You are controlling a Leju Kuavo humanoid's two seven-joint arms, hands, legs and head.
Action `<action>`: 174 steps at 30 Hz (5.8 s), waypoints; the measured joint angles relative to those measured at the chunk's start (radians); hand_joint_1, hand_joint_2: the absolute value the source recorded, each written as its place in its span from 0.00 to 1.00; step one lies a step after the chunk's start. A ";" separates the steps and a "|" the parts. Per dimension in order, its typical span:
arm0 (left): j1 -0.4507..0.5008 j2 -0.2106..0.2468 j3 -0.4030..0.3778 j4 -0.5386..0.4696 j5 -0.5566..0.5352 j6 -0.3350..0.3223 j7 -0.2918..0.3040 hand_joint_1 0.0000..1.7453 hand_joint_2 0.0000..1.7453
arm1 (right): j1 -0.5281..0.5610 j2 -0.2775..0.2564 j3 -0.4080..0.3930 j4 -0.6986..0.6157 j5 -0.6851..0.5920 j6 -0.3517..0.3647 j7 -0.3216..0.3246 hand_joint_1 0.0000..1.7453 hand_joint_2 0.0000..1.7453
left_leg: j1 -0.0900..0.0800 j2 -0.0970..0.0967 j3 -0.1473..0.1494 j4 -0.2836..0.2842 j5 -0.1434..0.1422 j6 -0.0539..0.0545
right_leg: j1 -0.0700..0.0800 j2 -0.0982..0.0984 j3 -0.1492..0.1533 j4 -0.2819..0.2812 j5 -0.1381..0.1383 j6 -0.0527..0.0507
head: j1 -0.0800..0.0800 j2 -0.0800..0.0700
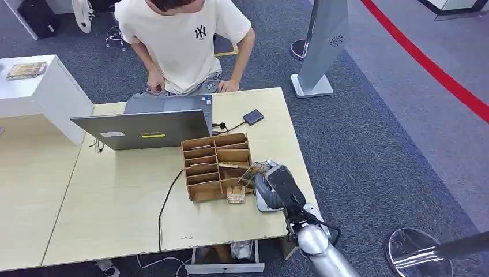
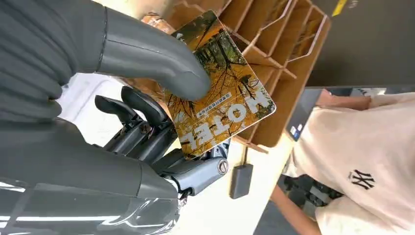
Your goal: Pass the card to the sensor for recognition and then transmit it.
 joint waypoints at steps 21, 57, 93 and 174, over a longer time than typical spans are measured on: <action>0.001 -0.008 0.025 0.000 0.019 -0.002 0.000 0.00 0.00 | -0.015 -0.021 -0.041 0.092 0.095 -0.023 0.041 1.00 1.00 | 0.000 0.000 0.000 0.000 0.000 0.000 | 0.000 0.000 0.000 0.000 0.000 0.000 | 0.000 0.000; 0.000 -0.019 0.043 0.000 0.032 -0.016 -0.004 0.00 0.00 | -0.068 0.015 -0.043 0.272 0.250 -0.010 0.069 1.00 1.00 | 0.000 0.000 0.000 0.000 0.000 0.000 | 0.000 0.000 0.000 0.000 0.000 0.000 | 0.000 0.000; 0.001 -0.026 0.058 0.000 0.043 -0.020 -0.004 0.00 0.00 | -0.088 0.024 -0.101 0.275 0.255 0.008 0.076 1.00 1.00 | 0.000 0.000 0.000 0.000 0.000 0.000 | 0.000 0.000 0.001 0.000 0.000 0.000 | 0.000 0.000; 0.000 -0.043 0.100 -0.026 0.072 -0.033 0.005 0.00 0.00 | -0.195 0.016 -0.089 0.390 0.354 0.116 0.177 1.00 1.00 | 0.000 0.000 0.001 0.001 0.000 0.000 | 0.000 0.000 0.001 0.000 0.001 0.001 | 0.000 0.000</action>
